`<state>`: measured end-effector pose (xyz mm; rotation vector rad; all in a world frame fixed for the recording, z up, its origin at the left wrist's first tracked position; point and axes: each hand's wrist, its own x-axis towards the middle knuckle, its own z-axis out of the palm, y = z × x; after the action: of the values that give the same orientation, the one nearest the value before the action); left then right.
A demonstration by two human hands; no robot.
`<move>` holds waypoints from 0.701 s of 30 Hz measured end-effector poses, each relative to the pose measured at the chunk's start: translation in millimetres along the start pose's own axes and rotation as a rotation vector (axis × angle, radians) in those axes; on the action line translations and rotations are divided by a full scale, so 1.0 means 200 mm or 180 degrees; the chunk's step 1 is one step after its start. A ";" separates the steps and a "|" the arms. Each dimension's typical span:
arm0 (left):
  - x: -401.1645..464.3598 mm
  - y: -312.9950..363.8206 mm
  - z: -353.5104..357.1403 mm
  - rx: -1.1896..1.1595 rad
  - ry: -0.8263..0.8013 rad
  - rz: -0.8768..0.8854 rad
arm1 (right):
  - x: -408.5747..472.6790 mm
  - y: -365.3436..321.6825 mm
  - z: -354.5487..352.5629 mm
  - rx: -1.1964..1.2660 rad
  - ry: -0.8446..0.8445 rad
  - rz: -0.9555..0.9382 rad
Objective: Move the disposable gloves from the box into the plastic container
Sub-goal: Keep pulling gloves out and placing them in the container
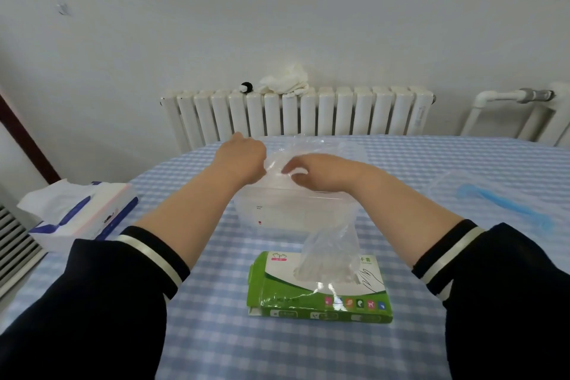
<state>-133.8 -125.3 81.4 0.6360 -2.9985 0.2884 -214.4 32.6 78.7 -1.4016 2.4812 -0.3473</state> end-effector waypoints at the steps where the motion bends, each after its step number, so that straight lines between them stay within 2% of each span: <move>1: 0.00 0.00 0.01 0.0282 0.0003 0.0041 | 0.00 0.00 0.01 -0.0011 -0.0291 0.0088; 4: 0.00 -0.01 0.03 0.0844 -0.0002 0.0212 | -0.01 0.00 0.00 0.0018 -0.0955 0.0356; 6: 0.02 -0.01 0.03 0.1124 -0.0027 0.0318 | -0.02 -0.01 -0.01 -0.0097 -0.1138 0.0381; 9: 0.04 0.02 0.04 0.1452 -0.0326 0.0471 | -0.01 -0.01 -0.02 -0.0077 -0.1192 0.0394; 11: 0.05 0.03 0.03 0.1462 -0.0454 0.0541 | -0.01 -0.01 -0.02 0.0042 -0.0855 0.0333; 14: 0.03 0.02 -0.03 0.1312 -0.0283 0.0388 | -0.04 0.00 -0.05 0.0208 0.0328 0.0173; 17: -0.04 0.00 -0.10 0.0994 0.0510 0.0260 | -0.15 -0.02 -0.10 0.0403 0.1678 0.0030; 19: -0.16 0.02 -0.13 0.0080 0.1355 0.0323 | -0.27 -0.05 -0.13 0.0883 0.1944 0.0011; 20: -0.24 0.05 -0.14 -0.0598 0.1622 0.0355 | -0.34 -0.07 -0.13 0.0971 0.1868 0.0089; 21: -0.32 0.09 -0.15 -0.1220 0.1670 0.0403 | -0.42 -0.09 -0.13 0.0886 0.1672 0.0253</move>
<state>-82.7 -78.4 100.6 0.2761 -2.4865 -0.1042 -166.9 98.3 119.4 -1.2076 2.7255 -1.1205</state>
